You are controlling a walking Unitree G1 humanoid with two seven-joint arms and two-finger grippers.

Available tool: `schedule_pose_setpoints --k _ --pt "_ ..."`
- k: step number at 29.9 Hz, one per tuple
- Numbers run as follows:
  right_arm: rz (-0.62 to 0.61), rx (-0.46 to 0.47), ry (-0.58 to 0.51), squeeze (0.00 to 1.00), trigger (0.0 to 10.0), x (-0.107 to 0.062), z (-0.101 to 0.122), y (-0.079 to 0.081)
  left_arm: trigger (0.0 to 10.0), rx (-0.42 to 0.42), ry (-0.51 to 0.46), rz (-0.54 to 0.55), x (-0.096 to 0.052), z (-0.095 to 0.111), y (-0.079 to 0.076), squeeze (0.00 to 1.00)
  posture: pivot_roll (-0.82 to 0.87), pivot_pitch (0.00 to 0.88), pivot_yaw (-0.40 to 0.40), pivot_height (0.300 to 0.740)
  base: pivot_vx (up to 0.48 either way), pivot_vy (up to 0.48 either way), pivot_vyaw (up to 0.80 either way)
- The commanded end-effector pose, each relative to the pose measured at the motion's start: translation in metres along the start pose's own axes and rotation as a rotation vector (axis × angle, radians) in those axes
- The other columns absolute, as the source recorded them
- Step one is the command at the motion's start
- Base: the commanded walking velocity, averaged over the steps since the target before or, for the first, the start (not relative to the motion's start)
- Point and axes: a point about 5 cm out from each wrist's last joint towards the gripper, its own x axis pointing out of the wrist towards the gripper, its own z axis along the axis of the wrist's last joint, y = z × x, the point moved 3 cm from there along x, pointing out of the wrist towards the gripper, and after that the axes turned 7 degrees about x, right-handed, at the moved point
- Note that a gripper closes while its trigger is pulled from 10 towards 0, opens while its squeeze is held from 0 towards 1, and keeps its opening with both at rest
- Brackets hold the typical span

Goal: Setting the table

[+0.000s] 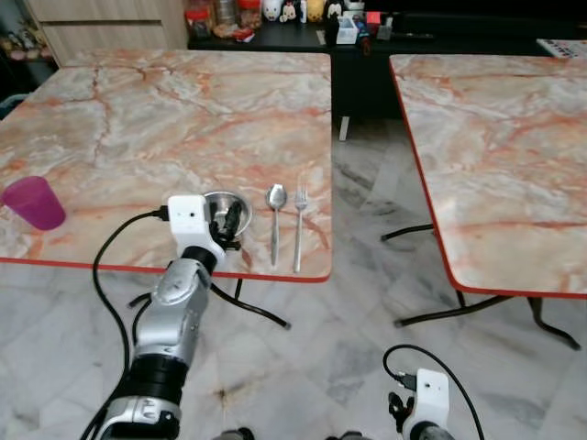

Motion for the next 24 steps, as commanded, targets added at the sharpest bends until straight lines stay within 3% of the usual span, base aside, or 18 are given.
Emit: schedule_pose_setpoints --k 1,7,12,20,24 --pt "0.003 0.004 0.017 0.00 10.0 -0.001 -0.006 0.001 10.0 0.025 -0.019 0.051 0.002 0.006 0.011 0.00 0.05 0.156 -0.026 0.740 0.000 0.000 0.00" --pt "-0.001 0.000 0.022 0.00 10.0 -0.002 -0.008 -0.001 10.0 0.046 -0.051 0.101 0.007 0.020 0.022 0.00 0.05 0.139 -0.026 0.740 0.000 0.000 0.00" --pt "0.004 0.000 0.025 0.00 10.0 -0.002 -0.008 0.000 10.0 0.088 0.085 0.034 0.015 0.000 0.017 0.00 0.04 0.122 -0.023 0.740 0.000 0.000 0.00" --pt "0.011 0.004 0.021 0.00 10.0 -0.001 -0.007 0.004 10.0 0.110 0.117 0.029 0.025 0.002 0.016 0.00 0.04 0.098 -0.013 0.740 0.000 0.000 0.00" --pt "0.014 0.011 0.021 0.00 10.0 -0.001 -0.008 0.006 10.0 0.089 0.140 0.102 0.039 0.011 0.035 0.00 0.03 0.106 -0.006 0.740 0.000 0.000 0.00"
